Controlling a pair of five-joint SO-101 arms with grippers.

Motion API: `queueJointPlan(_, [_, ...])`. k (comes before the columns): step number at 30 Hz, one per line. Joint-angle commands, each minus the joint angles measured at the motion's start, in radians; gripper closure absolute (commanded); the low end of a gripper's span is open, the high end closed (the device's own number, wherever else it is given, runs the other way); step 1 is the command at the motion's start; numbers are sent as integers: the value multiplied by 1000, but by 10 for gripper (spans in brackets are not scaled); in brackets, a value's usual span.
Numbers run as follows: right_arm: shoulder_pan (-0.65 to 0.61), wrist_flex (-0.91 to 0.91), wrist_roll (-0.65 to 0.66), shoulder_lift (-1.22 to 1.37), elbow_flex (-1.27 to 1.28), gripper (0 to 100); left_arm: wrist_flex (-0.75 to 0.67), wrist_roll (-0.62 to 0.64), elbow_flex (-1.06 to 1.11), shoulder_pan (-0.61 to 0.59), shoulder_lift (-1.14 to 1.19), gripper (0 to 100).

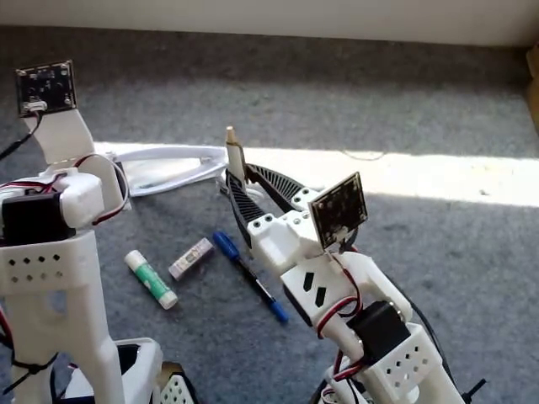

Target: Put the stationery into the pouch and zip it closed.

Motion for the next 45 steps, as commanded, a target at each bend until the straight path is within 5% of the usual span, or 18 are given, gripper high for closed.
queueJointPlan(1, [-7,-21,-77,-21,-21,991,-17,-11,2,16,-7,993])
queueJointPlan(45, [-102,-872,-94,-12,59,991,-29,-11,19,18,-7,993])
